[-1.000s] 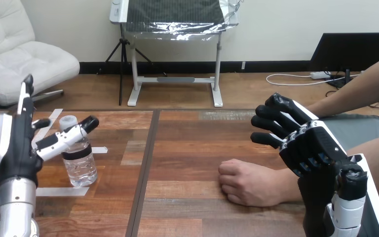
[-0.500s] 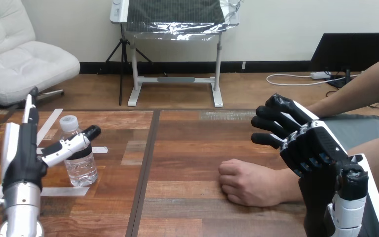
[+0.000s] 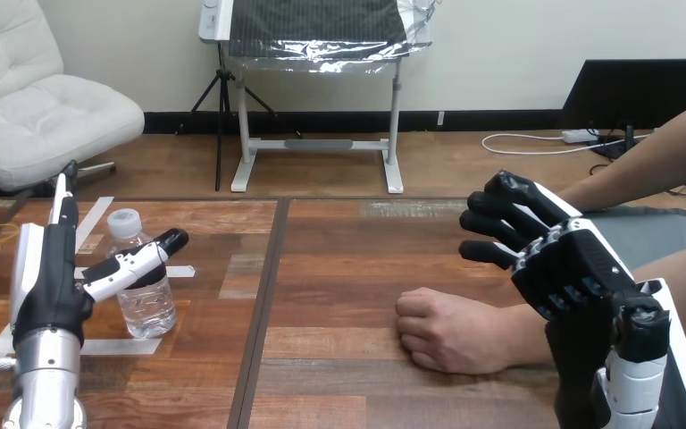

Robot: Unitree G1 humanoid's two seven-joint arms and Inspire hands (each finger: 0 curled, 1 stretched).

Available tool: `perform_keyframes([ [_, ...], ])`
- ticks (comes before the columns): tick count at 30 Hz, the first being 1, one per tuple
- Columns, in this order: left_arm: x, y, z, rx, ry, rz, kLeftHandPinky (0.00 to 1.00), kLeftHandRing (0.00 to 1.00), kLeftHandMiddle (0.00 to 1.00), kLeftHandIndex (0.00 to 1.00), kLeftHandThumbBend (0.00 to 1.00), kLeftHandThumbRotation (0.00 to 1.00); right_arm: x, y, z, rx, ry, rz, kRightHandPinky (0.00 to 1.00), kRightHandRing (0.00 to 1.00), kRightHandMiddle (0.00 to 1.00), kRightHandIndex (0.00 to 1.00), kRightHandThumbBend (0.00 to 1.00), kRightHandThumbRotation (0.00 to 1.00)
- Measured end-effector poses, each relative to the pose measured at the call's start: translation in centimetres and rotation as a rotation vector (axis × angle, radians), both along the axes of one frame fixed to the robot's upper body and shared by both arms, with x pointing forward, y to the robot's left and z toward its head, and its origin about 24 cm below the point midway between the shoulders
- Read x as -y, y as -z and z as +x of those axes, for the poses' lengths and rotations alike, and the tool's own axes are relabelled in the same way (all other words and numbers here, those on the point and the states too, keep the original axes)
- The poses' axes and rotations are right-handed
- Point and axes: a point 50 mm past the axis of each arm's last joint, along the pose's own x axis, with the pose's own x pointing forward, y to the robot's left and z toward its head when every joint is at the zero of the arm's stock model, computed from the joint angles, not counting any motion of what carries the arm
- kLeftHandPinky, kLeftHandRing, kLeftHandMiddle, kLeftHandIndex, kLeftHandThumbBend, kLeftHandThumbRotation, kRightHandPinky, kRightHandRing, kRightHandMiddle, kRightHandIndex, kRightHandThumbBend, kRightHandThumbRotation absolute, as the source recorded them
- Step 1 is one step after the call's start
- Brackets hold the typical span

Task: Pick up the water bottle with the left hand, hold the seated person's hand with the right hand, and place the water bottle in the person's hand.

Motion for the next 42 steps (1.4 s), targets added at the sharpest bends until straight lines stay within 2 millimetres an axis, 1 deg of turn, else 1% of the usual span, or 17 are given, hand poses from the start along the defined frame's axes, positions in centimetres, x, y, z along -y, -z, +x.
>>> perform_keyframes([
  [19, 0.1, 0.0, 0.0, 0.006, 0.010, -0.001, 1.00, 1.00, 1.00, 1.00, 1.00, 0.46, 0.1, 0.0, 0.0, 0.001, 0.003, -0.002, 0.73, 0.80, 0.80, 0.82, 0.77, 1.00],
  [28, -0.1, 0.2, 0.2, -0.020, -0.006, -0.008, 1.00, 1.00, 1.00, 1.00, 1.00, 0.43, 0.1, 0.0, 0.0, 0.001, 0.002, -0.002, 0.73, 0.80, 0.80, 0.81, 0.76, 1.00],
  [42, -0.5, 1.1, 1.0, -0.078, -0.027, -0.017, 1.00, 1.00, 1.00, 1.00, 1.00, 0.38, 0.0, 0.0, 0.0, 0.002, -0.001, -0.004, 0.72, 0.79, 0.80, 0.81, 0.77, 1.00],
])
